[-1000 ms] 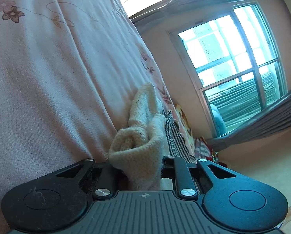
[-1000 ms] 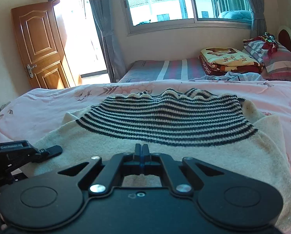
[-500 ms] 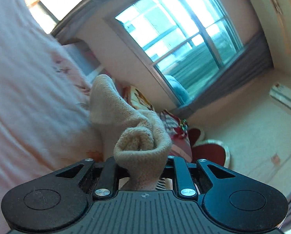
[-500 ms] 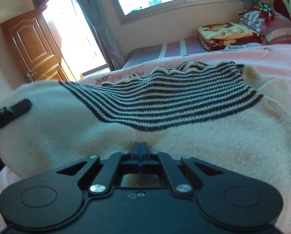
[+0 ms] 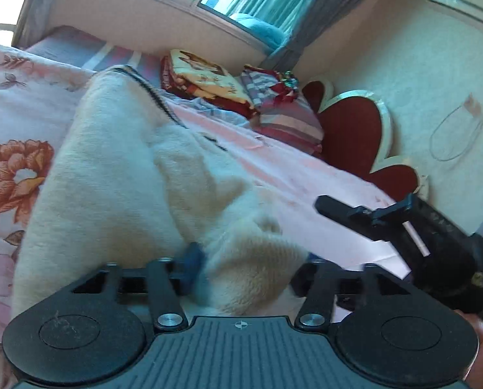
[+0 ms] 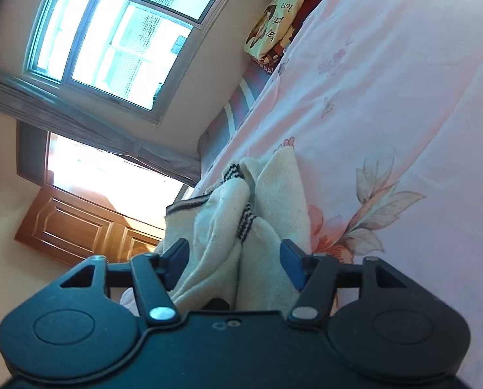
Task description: Fold small clothes
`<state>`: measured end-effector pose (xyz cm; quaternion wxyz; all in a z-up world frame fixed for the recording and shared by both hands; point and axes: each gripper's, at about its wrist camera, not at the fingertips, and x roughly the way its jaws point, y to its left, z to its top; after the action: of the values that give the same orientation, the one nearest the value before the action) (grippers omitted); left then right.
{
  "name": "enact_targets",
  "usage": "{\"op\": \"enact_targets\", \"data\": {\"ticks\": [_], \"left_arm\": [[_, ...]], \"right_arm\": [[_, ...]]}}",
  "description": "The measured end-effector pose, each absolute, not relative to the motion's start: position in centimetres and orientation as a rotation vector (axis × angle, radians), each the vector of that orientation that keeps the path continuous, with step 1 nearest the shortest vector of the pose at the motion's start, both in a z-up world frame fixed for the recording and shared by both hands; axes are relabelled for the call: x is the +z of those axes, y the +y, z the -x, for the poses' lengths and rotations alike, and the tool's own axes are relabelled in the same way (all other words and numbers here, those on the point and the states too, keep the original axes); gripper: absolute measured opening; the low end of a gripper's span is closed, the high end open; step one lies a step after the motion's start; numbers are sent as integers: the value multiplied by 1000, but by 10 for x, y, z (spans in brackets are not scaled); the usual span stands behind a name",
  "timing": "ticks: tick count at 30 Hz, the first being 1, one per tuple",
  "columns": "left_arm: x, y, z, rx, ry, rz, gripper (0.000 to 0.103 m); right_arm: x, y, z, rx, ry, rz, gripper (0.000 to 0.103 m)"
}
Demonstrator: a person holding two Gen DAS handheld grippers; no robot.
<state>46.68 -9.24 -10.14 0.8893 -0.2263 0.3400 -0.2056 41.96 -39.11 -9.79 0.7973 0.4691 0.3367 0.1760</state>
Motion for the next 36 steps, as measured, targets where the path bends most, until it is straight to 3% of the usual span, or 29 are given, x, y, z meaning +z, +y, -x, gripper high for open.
{"op": "enact_targets", "data": {"ticks": [7,13,15,16,17,18,20,26,31,34,36], "left_arm": [[-46,-41,-421,-397,568,432,79],[-90,34,-463,-150,685,463,79],[-108,33,-479,-138,740,458,79],[-120,31,-485,-152,761,483,79],[-129,29,-484,-162,759,507,79],[-133,26,-484,-163,746,507,79],[-130,19,-483,-155,743,486,79],[-109,-12,-486,-227,707,386,79],[-125,-36,-494,-242,798,303,84],[-120,-40,-491,-241,795,265,84],[-121,-37,-490,-249,797,278,84]], "right_arm": [[-95,-372,-430,474,780,-1021,63],[-100,-344,-447,477,901,-917,62],[-95,-332,-449,468,906,-828,55],[-91,-325,-451,459,913,-768,45],[-87,-317,-452,454,913,-692,27],[-83,-310,-452,448,901,-621,20],[-65,-297,-443,447,818,-458,15],[-22,-307,-400,383,549,-233,13],[-77,-326,-417,301,744,-281,14],[-86,-337,-420,317,736,-413,16],[-82,-345,-416,309,712,-450,24]]}}
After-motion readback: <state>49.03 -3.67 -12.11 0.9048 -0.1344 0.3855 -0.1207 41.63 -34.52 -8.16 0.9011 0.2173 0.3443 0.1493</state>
